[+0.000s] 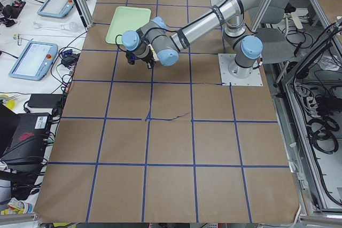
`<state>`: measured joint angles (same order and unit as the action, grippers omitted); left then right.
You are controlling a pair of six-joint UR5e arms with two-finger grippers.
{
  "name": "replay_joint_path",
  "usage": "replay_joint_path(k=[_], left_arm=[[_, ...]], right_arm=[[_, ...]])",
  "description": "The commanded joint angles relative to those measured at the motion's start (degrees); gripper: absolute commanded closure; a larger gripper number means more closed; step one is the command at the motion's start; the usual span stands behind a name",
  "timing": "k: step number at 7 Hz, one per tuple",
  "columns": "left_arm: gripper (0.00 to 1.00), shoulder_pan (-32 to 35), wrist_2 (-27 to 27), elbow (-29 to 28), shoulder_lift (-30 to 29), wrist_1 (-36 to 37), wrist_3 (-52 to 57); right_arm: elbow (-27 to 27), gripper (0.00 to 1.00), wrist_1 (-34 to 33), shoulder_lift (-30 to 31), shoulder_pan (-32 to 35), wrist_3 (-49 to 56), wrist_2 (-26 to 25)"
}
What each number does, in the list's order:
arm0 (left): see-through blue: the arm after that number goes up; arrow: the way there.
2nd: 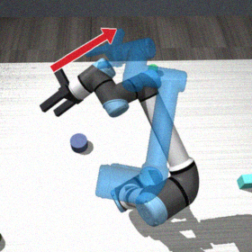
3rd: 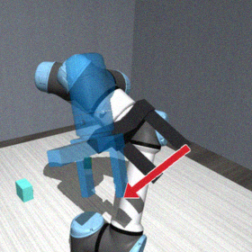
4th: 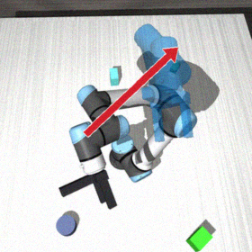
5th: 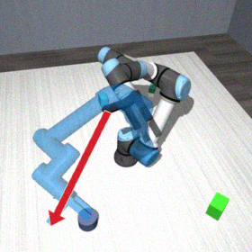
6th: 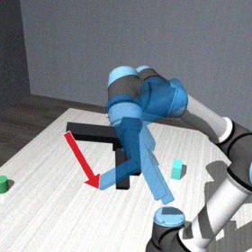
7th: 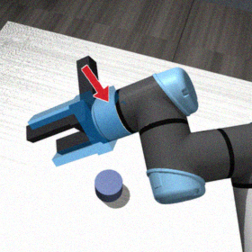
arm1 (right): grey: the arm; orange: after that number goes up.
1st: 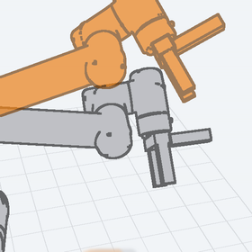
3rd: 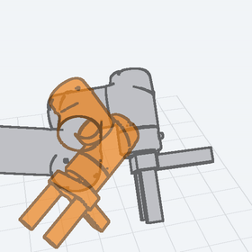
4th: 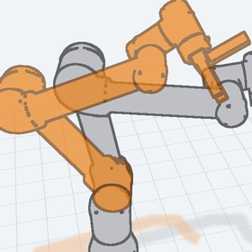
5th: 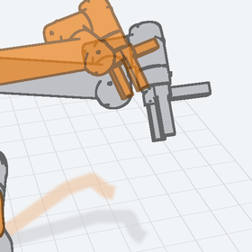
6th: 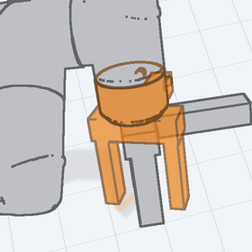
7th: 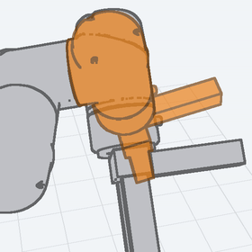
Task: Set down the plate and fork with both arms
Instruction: 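Carry the plate with the left gripper onto the green tray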
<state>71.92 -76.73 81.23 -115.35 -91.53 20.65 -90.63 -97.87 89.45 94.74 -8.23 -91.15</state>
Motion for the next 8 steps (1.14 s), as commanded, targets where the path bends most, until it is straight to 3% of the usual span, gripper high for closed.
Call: replay_joint_path(k=[1, 5, 8], left_arm=[[1.00, 6.9, 4.3, -11.0, -7.6, -1.5, 0.6], [1.00, 14.8, 10.9, -23.5, -20.4, 2.2, -0.1], [1.00, 17.7, 12.1, -25.1, -25.0, 6.0, -1.5]], right_arm=[[0.2, 0.00, -0.5, -0.4, 0.0, -0.1, 0.0], [0.1, 0.00, -0.5, -0.6, 0.1, -0.1, -0.1], [0.1, 0.00, -0.5, -0.5, 0.1, -0.1, -0.2]])
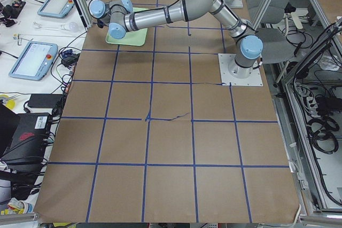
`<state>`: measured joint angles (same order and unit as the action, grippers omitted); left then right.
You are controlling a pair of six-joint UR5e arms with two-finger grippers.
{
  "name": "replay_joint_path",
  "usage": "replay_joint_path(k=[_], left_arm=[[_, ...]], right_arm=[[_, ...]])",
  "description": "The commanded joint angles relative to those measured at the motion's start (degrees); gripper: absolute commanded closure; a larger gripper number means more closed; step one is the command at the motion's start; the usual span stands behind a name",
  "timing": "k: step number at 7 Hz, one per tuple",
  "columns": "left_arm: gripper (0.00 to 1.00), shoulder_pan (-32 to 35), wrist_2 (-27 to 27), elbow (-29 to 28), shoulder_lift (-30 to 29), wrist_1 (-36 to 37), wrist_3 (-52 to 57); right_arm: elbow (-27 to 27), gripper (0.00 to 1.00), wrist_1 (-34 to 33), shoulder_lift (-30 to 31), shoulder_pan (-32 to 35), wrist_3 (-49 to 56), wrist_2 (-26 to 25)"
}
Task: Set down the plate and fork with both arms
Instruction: 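Carry the plate with the left gripper onto the green tray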
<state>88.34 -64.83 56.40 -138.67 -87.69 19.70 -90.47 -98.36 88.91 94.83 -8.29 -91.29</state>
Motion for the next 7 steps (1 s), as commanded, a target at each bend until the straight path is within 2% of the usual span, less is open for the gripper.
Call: replay_joint_path(k=[1, 6, 7], left_arm=[[1.00, 1.9, 0.3, -0.2, -2.9, 3.3, -0.8], [1.00, 4.4, 0.7, 0.9, -3.4, 3.4, -1.9], [0.96, 4.4, 1.0, 1.8, -3.4, 3.7, -1.7]], right_arm=[[-0.1, 0.00, 0.0, 0.0, 0.0, -0.1, 0.0], [-0.1, 0.00, 0.0, 0.0, 0.0, 0.0, 0.1], [-0.1, 0.00, 0.0, 0.0, 0.0, -0.1, 0.0]])
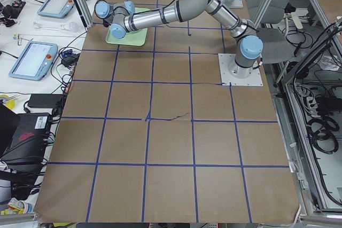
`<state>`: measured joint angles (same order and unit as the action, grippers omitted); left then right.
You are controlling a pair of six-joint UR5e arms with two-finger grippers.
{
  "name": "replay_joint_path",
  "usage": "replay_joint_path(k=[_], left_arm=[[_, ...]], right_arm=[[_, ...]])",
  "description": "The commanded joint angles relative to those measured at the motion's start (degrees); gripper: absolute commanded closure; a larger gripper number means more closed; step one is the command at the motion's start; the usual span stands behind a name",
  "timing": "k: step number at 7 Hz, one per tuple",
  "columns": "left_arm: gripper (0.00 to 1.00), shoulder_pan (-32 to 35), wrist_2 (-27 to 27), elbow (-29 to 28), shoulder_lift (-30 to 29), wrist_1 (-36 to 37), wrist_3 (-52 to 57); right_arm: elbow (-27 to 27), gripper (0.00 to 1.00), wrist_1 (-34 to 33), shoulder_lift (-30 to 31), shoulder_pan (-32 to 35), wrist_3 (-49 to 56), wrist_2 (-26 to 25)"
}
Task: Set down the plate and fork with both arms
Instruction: 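Carry the plate with the left gripper onto the green tray, then open the left gripper and raise it away from the plate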
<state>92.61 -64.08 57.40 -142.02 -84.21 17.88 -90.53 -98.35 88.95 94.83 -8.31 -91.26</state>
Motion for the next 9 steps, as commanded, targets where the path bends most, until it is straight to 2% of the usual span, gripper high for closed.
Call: replay_joint_path(k=[1, 2, 3, 4, 5, 6, 8, 9], left_arm=[[0.83, 0.1, 1.0, 1.8, 0.0, 1.8, 0.0], [0.75, 0.1, 1.0, 2.0, 0.1, 1.9, 0.1], [0.41, 0.1, 0.9, 2.0, 0.3, 2.2, 0.1], [0.17, 0.1, 0.9, 2.0, 0.9, 2.2, -0.1], [0.00, 0.1, 0.1, 1.9, 2.1, 2.1, -1.1], [0.00, 0.0, 0.0, 2.4, 3.8, 1.3, -3.4], [0.00, -0.1, -10.4, 2.7, 9.5, -4.3, -8.1], [0.00, -0.7, -13.2, 3.1, 13.1, -6.6, -11.9]], right_arm=[[0.0, 0.00, 0.0, 0.0, 0.0, 0.0, -0.1], [0.0, 0.00, 0.0, -0.1, 0.0, 0.0, -0.1], [0.0, 0.00, 0.0, 0.0, 0.0, 0.0, -0.1], [0.1, 0.00, 0.0, 0.0, 0.0, 0.0, -0.1], [0.1, 0.00, 0.0, 0.0, 0.0, 0.0, -0.1], [0.1, 0.00, 0.0, -0.1, 0.0, 0.0, -0.1], [0.1, 0.00, 0.0, 0.0, 0.0, 0.0, -0.1], [0.1, 0.00, 0.0, 0.0, 0.0, 0.0, -0.1]])
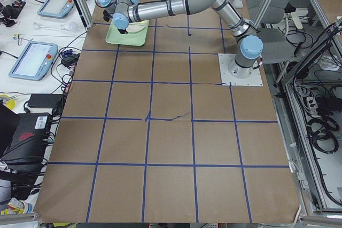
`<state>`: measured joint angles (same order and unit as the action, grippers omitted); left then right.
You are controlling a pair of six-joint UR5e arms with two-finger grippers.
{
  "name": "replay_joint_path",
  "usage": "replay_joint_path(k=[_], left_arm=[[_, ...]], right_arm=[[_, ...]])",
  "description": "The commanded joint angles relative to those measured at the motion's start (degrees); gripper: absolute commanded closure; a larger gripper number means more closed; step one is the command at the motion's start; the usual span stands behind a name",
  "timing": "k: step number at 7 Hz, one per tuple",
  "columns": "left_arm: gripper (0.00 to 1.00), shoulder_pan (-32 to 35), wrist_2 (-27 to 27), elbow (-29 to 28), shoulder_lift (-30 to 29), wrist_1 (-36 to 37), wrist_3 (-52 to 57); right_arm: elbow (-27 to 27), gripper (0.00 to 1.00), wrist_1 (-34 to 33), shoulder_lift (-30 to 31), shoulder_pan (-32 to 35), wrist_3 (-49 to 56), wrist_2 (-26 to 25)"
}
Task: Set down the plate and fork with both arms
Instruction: 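Open the left gripper and raise it away from the plate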
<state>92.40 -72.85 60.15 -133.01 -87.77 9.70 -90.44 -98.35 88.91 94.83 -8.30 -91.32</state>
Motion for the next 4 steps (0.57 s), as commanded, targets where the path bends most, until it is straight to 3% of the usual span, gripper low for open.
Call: replay_joint_path(k=[1, 3, 4], left_arm=[[0.00, -2.9, -4.2, 2.3, 7.2, -4.2, -4.2], [0.00, -5.8, -5.2, 9.1, 16.2, -4.7, -3.9], [0.00, -6.3, -9.7, 12.4, 20.1, -4.5, -4.2]], right_arm=[[0.0, 0.00, -0.1, 0.0, 0.0, 0.0, 0.1], [-0.2, 0.00, -0.1, 0.0, 0.0, 0.0, -0.9], [-0.3, 0.00, 0.0, 0.0, 0.0, 0.0, -0.9]])
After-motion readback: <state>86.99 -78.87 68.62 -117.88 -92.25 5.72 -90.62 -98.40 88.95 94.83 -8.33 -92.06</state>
